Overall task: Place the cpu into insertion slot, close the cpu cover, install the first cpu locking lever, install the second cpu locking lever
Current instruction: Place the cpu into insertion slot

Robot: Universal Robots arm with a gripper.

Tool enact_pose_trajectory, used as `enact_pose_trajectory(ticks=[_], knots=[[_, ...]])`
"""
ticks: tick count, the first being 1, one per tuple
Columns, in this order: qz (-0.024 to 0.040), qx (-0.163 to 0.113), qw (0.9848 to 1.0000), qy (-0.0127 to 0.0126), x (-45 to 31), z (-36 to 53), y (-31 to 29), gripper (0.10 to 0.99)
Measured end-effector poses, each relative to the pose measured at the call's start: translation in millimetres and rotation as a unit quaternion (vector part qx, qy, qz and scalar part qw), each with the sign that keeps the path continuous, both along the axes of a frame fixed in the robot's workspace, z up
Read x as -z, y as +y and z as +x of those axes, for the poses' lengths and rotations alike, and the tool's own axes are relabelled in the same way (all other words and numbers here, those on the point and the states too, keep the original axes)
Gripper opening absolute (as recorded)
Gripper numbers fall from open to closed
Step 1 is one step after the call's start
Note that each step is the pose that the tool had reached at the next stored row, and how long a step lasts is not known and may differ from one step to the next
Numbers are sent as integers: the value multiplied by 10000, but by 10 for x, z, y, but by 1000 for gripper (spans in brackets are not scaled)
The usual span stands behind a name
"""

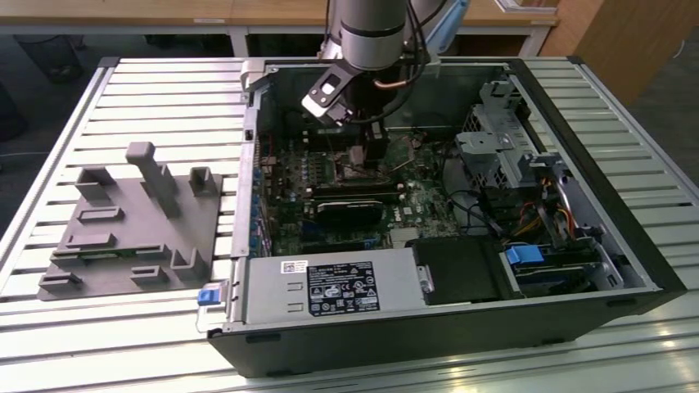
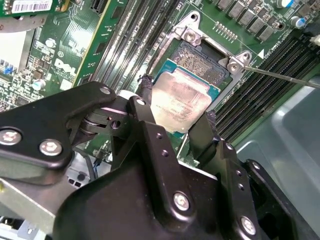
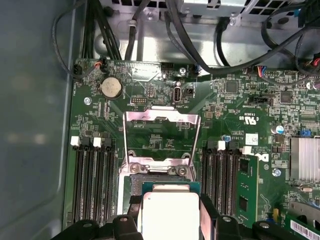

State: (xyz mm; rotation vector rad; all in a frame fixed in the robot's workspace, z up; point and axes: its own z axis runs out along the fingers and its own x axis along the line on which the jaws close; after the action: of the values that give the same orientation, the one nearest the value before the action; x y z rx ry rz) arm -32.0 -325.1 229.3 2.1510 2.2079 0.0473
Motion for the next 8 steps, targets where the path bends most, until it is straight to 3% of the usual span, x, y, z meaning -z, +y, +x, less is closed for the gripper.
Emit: enact_pose_trajectory(ticks=[8], knots=[[1, 0, 10000, 0, 32, -1, 0, 541]])
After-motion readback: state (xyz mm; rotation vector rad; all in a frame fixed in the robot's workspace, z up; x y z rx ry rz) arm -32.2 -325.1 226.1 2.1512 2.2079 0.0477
